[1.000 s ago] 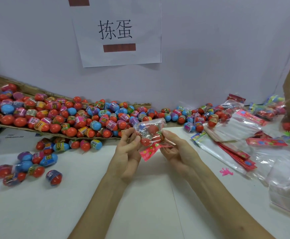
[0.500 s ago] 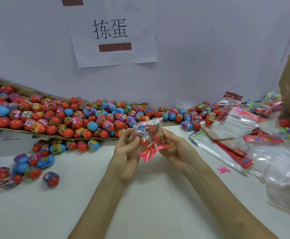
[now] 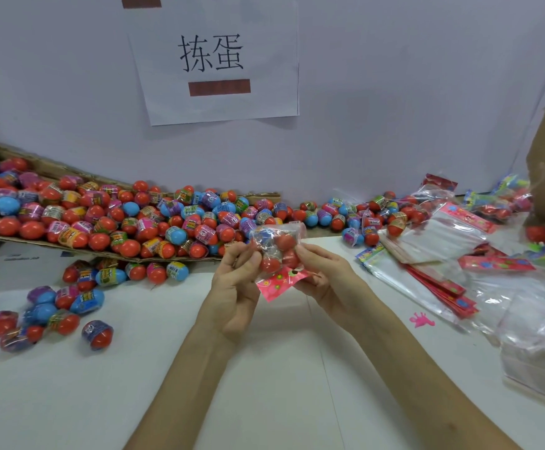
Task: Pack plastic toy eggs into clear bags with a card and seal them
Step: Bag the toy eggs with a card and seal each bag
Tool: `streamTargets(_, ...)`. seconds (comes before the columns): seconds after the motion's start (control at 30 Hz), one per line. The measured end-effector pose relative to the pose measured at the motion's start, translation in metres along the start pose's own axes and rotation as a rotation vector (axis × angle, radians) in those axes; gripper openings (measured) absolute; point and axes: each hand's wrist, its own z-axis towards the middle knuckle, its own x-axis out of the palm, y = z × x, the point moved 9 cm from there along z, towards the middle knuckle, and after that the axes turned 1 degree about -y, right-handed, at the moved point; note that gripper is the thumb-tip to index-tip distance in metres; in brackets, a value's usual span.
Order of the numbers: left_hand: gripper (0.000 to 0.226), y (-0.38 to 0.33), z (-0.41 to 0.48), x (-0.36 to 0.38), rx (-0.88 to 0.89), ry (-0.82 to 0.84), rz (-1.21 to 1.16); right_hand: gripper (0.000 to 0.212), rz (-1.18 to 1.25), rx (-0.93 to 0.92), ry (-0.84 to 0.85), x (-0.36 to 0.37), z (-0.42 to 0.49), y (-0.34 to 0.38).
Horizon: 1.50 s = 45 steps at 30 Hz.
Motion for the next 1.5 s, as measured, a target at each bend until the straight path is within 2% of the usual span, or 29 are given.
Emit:
streamTargets(0.13,0.023,0.005,0.000,-0.004,-0.060,-0.033,-0.103,0.035,0.158,0.068,0.011,0.002,0.000,-0.005)
streamTargets(0.27,0.039,0.011,-0.002,-0.006,-0.129,-0.064,-0.205,0.043,0.275,0.126,0.038,0.004,-0.001,-0.008)
streamTargets(0.37,0.034,0.011,-0.003,-0.003,-0.129,-0.042,-0.216,0.041,0.310,0.142,0.057,0.005,-0.001,-0.008)
streamTargets(0.47,0.038,0.008,-0.003,0.002,-0.089,-0.021,-0.175,0.031,0.181,0.021,0.027,0.000,0.000,0.004)
streamTargets(0.57,0.052,0.001,-0.005,0.006,-0.008,0.008,0.027,0.025,-0.104,-0.243,-0.167,-0.020,-0.002,0.030)
streamTargets(0.63,0.056,-0.005,-0.007,0.005,0.026,0.003,0.139,0.024,-0.196,-0.353,-0.238,-0.027,-0.007,0.044)
streamTargets(0.73,0.041,-0.018,-0.011,0.011,0.116,0.028,0.369,0.025,-0.326,-0.445,-0.221,-0.021,-0.012,0.057)
streamTargets(0.87,0.037,-0.024,-0.014,0.022,0.269,0.021,0.687,0.021,-0.416,-0.471,-0.213,-0.012,-0.016,0.055)
streamTargets(1.0,0.029,-0.030,-0.016,0.022,0.349,0.042,0.733,0.017,-0.462,-0.506,-0.265,-0.012,-0.017,0.055)
streamTargets(1.13,0.014,-0.032,-0.014,0.019,0.383,-0.008,0.708,0.028,-0.453,-0.548,-0.247,-0.008,-0.020,0.060)
streamTargets(1.2,0.007,-0.036,-0.012,0.010,0.378,-0.064,0.644,0.018,-0.430,-0.523,-0.212,-0.007,-0.017,0.057)
streamTargets(1.23,0.009,-0.038,-0.011,0.007,0.374,-0.084,0.624,0.008,-0.434,-0.516,-0.208,-0.006,-0.018,0.057)
streamTargets(1.3,0.010,-0.039,-0.011,0.003,0.370,-0.102,0.615,0.018,-0.487,-0.541,-0.226,-0.006,-0.018,0.058)
streamTargets(1.4,0.010,-0.039,-0.013,0.005,0.382,-0.084,0.576,0.013,-0.488,-0.550,-0.198,-0.004,-0.018,0.057)
streamTargets(1.5,0.005,-0.039,-0.013,0.005,0.366,-0.079,0.485,0.018,-0.482,-0.532,-0.180,-0.002,-0.017,0.058)
